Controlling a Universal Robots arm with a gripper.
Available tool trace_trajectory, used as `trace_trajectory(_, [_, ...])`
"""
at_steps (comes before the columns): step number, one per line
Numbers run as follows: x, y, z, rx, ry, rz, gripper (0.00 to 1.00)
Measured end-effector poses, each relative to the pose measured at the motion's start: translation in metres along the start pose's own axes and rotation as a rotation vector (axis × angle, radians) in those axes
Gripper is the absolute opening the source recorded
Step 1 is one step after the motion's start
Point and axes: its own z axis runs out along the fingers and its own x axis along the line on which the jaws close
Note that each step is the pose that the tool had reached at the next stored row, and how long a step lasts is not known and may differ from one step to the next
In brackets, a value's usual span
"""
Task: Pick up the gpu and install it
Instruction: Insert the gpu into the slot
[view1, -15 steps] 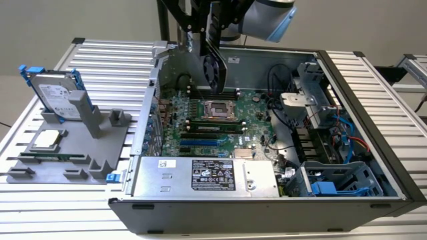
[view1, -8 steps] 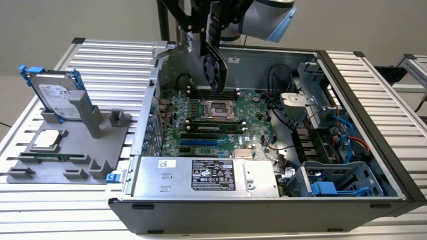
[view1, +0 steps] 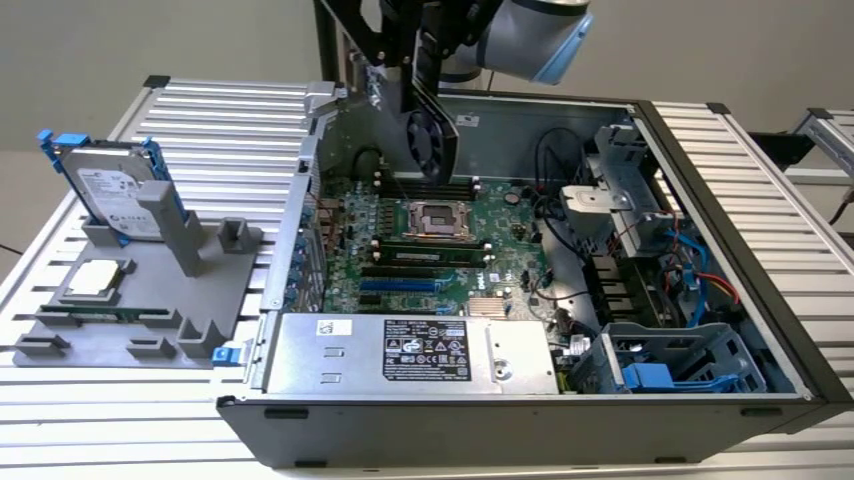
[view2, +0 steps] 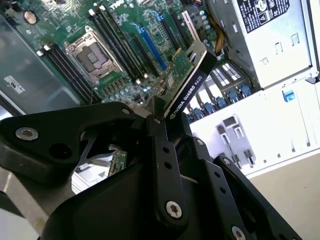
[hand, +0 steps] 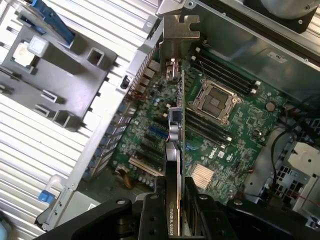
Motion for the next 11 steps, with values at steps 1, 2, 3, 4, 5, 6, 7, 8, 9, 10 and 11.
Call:
trace_trajectory(1, [0.0000,0.0000,0.0000,-0.0002,0.0004,-0.008,0.00])
trace_trajectory(2, [-0.0002,-0.0001,0.0000,-0.0003,0.0007,-0.014,0.00])
trace_trajectory(3, [-0.0004,-0.0002,0.0000,-0.0003,0.0010,-0.020,0.00])
trace_trajectory(4, [-0.0006,-0.0003,0.0000,-0.0005,0.0014,-0.027,0.00])
trace_trajectory(5, [-0.0009,-0.0005,0.0000,-0.0006,0.0017,-0.033,0.00])
trace_trajectory(6, [-0.0014,-0.0007,0.0000,-0.0007,0.0019,-0.038,0.00])
trace_trajectory(7, [-0.0019,-0.0010,0.0000,-0.0009,0.0022,-0.044,0.00])
trace_trajectory(8, [-0.0025,-0.0013,0.0000,-0.0009,0.0025,-0.049,0.00])
trace_trajectory(9, [-0.0031,-0.0016,0.0000,-0.0010,0.0028,-0.055,0.00])
trace_trajectory(10, [-0.0038,-0.0020,-0.0001,-0.0011,0.0031,-0.060,0.00])
trace_trajectory(11, [-0.0045,-0.0023,-0.0001,-0.0012,0.0033,-0.065,0.00])
